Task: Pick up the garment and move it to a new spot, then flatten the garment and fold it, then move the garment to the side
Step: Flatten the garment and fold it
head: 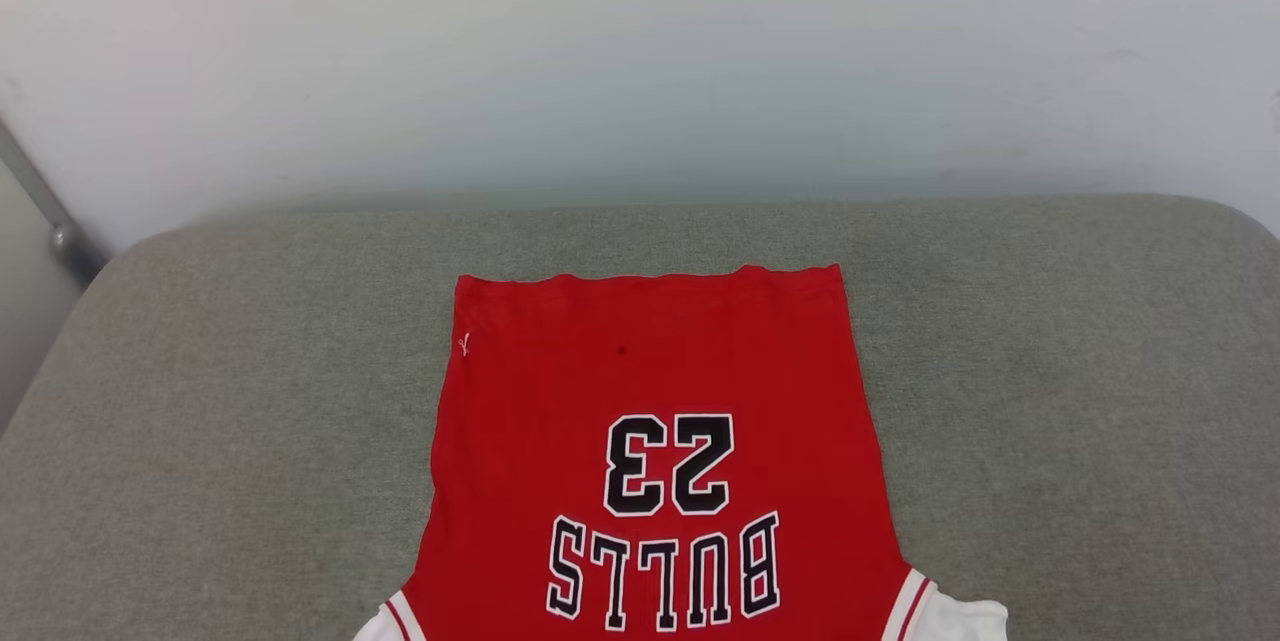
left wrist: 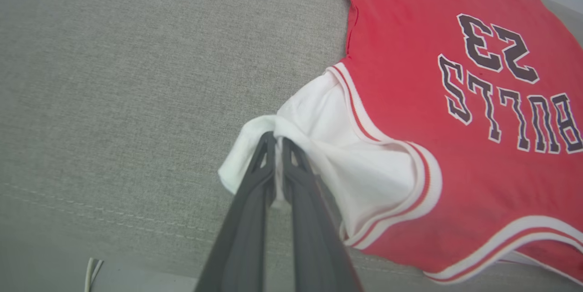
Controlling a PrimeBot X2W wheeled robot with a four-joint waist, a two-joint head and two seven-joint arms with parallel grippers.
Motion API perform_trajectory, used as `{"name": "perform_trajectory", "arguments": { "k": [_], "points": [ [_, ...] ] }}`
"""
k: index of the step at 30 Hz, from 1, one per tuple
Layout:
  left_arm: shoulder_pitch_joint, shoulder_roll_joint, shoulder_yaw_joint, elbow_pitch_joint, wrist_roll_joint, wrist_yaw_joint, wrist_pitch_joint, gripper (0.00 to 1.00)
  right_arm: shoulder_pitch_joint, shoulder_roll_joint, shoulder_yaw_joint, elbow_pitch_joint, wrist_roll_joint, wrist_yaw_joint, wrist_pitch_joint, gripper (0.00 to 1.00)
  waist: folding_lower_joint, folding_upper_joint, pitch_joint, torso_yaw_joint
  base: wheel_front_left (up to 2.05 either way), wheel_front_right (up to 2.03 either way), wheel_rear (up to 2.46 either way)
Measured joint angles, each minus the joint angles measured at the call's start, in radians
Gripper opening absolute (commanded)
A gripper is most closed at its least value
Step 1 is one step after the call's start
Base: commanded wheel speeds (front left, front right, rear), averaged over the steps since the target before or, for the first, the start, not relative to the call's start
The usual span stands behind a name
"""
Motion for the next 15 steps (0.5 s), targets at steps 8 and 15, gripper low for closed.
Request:
{"name": "perform_trajectory", "arguments": {
  "k": [8,15],
  "points": [
    [-0.056,-0.017,0.005,-0.045,0.004,-0.013,-0.040,0.00,-0.267,-0.049,-0.008,0.019,-0.007,0.000,-0.063,1.00,0.0002,0.0000,0.027,0.019,0.00,0.00,0.00],
    [-0.204,-0.048,-0.026,-0.137,0.045,-0.035,-0.068,0.00,-0.773,-0.102,-0.053,0.317,0.025,0.000,-0.159,1.00,0.0004,0.0000,0.161,0.079,0.00,0.00,0.00]
  ]
}}
